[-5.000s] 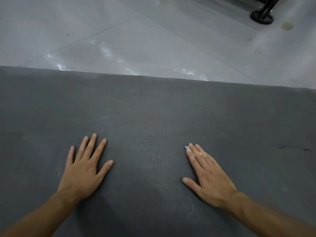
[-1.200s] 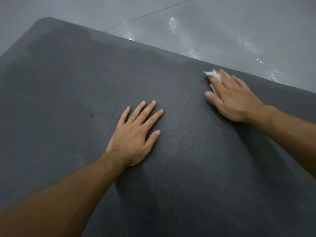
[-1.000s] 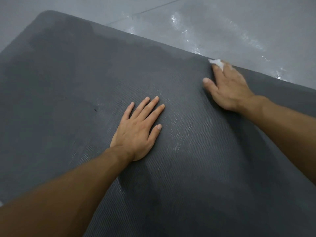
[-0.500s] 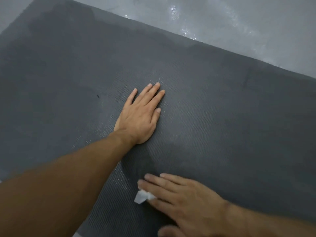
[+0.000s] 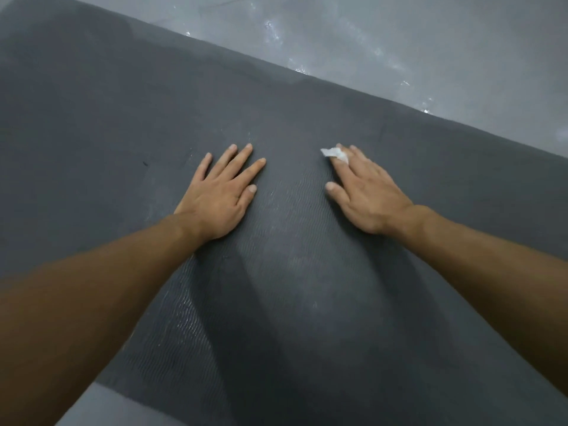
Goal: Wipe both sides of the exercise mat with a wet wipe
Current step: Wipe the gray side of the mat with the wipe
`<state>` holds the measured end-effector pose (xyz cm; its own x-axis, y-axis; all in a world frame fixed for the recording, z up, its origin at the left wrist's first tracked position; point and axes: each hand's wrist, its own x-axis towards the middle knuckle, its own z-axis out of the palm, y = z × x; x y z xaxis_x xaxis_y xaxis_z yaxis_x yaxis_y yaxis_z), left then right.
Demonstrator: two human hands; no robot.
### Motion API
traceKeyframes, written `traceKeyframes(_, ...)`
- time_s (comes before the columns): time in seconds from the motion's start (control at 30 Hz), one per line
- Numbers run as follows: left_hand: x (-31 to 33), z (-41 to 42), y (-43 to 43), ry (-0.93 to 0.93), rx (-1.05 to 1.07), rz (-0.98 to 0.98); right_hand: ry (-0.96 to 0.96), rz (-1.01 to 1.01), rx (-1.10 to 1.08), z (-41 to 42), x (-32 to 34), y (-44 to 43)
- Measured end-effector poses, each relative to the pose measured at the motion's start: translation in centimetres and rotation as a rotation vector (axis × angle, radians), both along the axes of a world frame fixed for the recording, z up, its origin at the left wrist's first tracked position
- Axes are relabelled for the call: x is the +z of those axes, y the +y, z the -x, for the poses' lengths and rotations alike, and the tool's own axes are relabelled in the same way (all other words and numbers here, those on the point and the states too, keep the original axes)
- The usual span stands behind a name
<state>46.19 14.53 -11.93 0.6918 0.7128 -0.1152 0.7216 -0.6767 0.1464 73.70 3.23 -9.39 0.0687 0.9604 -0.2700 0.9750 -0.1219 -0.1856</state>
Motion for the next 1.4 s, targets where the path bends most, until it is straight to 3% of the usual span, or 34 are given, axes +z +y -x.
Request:
traceKeyframes(0.27, -0.1, 3.4, -5.0, 0.01, -0.036, -0.01, 0.047, -0.027, 0.626, 14.0, -1.0, -12.6)
traceKeyframes(0.4, -0.1, 4.3, -6.9, 0.011, -0.015, 0.016, 0.013, -0.063, 0.856, 16.5, -1.6, -17.6)
traceKeyframes(0.53, -0.2, 5.1, -9.2, 0.014, 0.009, 0.01, 0.005, -0.068, 0.819, 14.4, -1.2, -18.0)
traceKeyframes(0.73, -0.1, 5.1, -10.8, 0.004, 0.063, 0.027, -0.084, -0.086, 0.126, 4.0, -0.8, -11.4)
traceKeyframes(0.83, -0.1, 5.1, -11.2, -0.008, 0.08, 0.035, -0.058, -0.059, -0.037, 1.8, -1.2, -10.2)
traceKeyframes(0.9, -0.2, 5.2, -11.6, -0.007, 0.076, 0.032, 0.012, -0.066, 0.022, 3.2, -0.8, -10.4)
traceKeyframes(1.17, -0.2, 5.0, -13.8, -0.011, 0.05, -0.005, 0.039, -0.045, 0.678, 14.4, -0.9, -21.4)
traceKeyframes(1.4, -0.3, 4.4, -15.2, -0.018, 0.007, -0.026, 0.017, -0.04, 0.818, 12.4, -0.9, -23.5)
